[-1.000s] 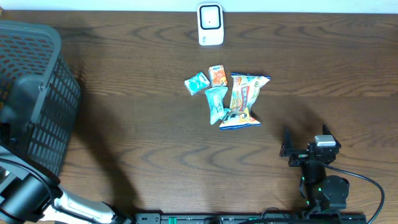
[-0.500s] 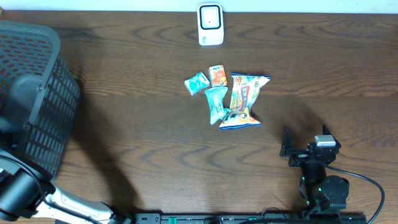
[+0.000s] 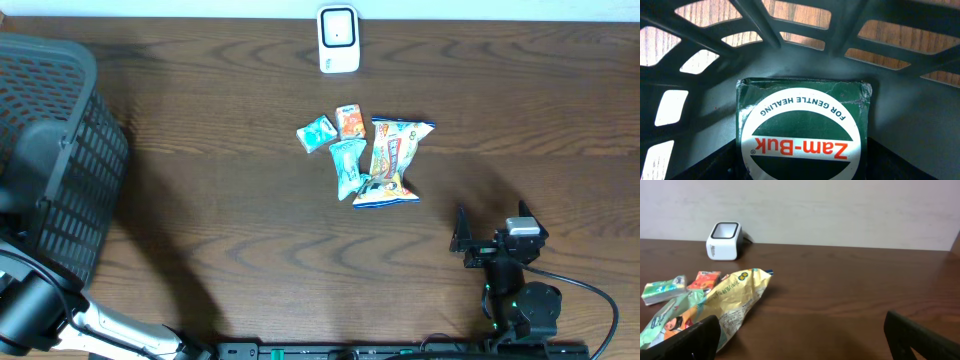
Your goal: Scan the item barcode
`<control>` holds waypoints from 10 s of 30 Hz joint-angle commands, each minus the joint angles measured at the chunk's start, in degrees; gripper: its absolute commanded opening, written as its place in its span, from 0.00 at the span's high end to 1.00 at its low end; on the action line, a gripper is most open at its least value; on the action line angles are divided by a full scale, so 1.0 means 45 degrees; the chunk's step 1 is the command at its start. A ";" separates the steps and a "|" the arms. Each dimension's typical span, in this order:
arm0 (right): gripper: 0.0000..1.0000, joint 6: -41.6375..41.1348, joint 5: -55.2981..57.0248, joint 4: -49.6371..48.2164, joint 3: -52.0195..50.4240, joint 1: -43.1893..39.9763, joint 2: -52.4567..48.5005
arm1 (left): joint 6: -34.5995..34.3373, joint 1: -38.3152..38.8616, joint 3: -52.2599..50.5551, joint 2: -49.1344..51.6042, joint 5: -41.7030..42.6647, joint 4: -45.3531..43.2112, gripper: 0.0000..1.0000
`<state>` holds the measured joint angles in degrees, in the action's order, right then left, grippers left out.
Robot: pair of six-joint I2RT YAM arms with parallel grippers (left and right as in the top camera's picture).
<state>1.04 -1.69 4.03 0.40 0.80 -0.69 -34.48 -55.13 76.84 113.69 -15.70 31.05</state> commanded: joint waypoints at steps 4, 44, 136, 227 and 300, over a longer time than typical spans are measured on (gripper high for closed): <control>0.01 -0.0068 0.0010 0.0058 -0.0019 -0.0087 0.0078 | 0.0335 -0.0112 0.0058 0.0136 0.0058 0.0316 0.28; 0.01 -0.0068 0.0010 0.0053 -0.0019 -0.0087 0.0078 | -0.4080 0.6708 0.0073 -0.9792 0.8242 -0.3143 0.42; 0.01 -0.0068 0.0010 0.0058 -0.0019 -0.0087 0.0078 | 0.0850 1.3624 0.0228 -0.8879 0.2001 0.5814 0.02; 0.03 -0.3551 -0.9826 0.7242 1.6820 0.0243 -2.3615 | 0.0850 1.3624 0.0228 -0.8879 0.2001 0.5814 0.02; 0.99 -0.3196 0.1307 0.7427 1.6500 0.1413 -2.2527 | 0.0850 1.3624 0.0228 -0.8879 0.2001 0.5814 0.02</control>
<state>-11.73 1.78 40.77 79.94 7.35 -101.97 -31.22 6.42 77.08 73.82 -6.35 57.01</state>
